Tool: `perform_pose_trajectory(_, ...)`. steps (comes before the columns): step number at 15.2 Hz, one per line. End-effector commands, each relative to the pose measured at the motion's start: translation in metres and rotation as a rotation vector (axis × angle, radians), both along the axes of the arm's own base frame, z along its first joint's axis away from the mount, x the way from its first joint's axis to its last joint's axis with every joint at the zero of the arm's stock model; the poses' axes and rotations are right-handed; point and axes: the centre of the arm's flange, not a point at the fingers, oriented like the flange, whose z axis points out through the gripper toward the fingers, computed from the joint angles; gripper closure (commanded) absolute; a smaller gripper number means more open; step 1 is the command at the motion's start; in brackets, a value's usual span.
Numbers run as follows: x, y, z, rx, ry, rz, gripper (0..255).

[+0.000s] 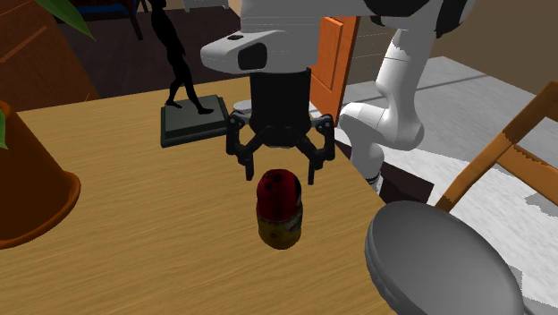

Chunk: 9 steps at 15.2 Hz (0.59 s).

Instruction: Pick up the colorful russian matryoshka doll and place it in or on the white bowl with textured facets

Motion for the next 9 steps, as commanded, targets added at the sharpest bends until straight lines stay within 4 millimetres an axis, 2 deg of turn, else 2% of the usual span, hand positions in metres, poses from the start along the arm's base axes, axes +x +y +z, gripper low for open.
perform_pose_trajectory(1,0.0,0.0002,-0.0002,0.0,0.0,0.0,0)
perform_pose_trajectory(3,0.0,0.0001,-0.0002,0.0,0.0,0.0,0)
perform_pose_trajectory(4,0.0,0.0001,-0.0002,0.0,0.0,0.0,255)
perform_pose_trajectory(9,0.0002,0.0001,-0.0002,0.0,0.0,0.0,255)
